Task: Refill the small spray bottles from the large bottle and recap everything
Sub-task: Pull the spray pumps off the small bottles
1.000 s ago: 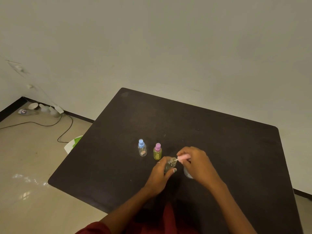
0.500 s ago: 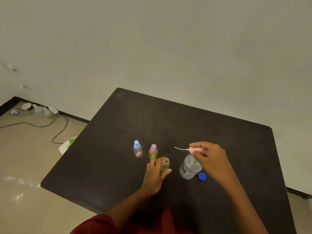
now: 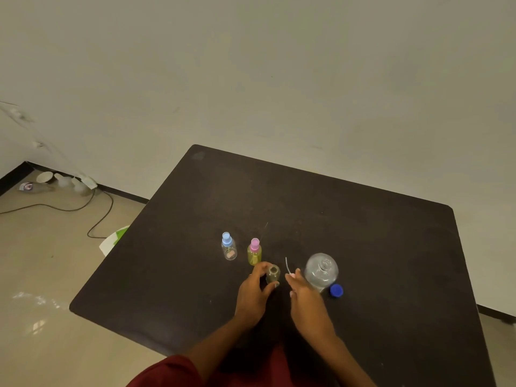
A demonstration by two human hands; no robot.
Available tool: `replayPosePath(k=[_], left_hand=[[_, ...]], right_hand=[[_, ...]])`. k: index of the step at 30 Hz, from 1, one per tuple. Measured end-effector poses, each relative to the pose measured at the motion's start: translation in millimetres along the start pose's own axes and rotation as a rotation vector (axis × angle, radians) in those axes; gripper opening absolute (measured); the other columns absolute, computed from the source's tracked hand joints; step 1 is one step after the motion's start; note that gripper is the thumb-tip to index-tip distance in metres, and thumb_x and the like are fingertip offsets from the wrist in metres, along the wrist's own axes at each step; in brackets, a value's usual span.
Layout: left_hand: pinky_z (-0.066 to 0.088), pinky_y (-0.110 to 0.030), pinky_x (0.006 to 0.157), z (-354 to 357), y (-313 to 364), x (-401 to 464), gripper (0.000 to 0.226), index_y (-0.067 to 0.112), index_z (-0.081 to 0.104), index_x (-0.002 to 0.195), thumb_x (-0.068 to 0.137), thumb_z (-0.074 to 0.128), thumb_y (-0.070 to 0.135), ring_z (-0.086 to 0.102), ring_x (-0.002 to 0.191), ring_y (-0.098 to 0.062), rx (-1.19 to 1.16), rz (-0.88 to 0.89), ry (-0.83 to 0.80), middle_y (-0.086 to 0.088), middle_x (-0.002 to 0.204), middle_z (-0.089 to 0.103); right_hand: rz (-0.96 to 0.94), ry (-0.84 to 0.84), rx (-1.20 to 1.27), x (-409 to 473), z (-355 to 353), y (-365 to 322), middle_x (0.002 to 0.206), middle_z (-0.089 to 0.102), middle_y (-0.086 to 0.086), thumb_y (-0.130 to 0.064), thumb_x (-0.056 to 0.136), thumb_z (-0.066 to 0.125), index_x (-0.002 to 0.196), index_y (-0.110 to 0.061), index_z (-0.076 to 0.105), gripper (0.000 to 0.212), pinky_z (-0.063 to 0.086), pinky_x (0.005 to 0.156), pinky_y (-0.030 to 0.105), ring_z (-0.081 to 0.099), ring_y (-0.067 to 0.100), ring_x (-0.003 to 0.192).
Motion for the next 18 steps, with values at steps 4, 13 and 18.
replayPosePath(k=[4, 13, 18], left_hand=[[0.049, -0.017, 0.086, -1.0, -3.1, -3.6, 0.041, 0.024, 0.049, 0.118, 0.083, 0.067, 0.013, 0.062, 0.097, -0.001, 0.017, 0.018, 0.016, 0.011, 0.106, 0.066], [0.047, -0.026, 0.094, -2.6, -2.3, -2.9, 0.047, 0.025, 0.047, 0.124, 0.083, 0.066, 0.013, 0.057, 0.104, -0.004, 0.064, 0.011, -0.017, 0.009, 0.114, 0.062], [0.04, -0.028, 0.102, -9.2, -10.6, -4.9, 0.057, 0.027, 0.045, 0.128, 0.079, 0.065, 0.004, 0.049, 0.116, -0.007, 0.12, 0.006, -0.032, 0.01, 0.126, 0.055]], right_hand=[[-0.023, -0.059, -0.093, 2.2, 15.9, 7.5, 0.158, 0.013, 0.006, 0.002, 0.094, 0.041, 0.144, -0.02, 0.032, 0.055, 0.037, 0.109, 0.035, 0.033, 0.021, 0.139], [-0.088, -0.172, -0.242, 6.7, 31.1, 11.3, 0.158, -0.013, 0.012, 0.006, 0.09, 0.043, 0.151, -0.017, 0.008, 0.074, 0.03, 0.113, 0.033, 0.021, 0.026, 0.143], [-0.078, -0.169, -0.244, 6.4, 30.3, 8.8, 0.157, -0.013, 0.015, 0.009, 0.088, 0.044, 0.151, -0.014, 0.006, 0.078, 0.019, 0.117, 0.033, 0.009, 0.025, 0.146]])
Point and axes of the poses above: each hand's wrist, its own x-axis towards the middle knuckle, its own z-axis out of the palm, y = z × x, the point moved 3 cm from there along x, towards the middle knuckle
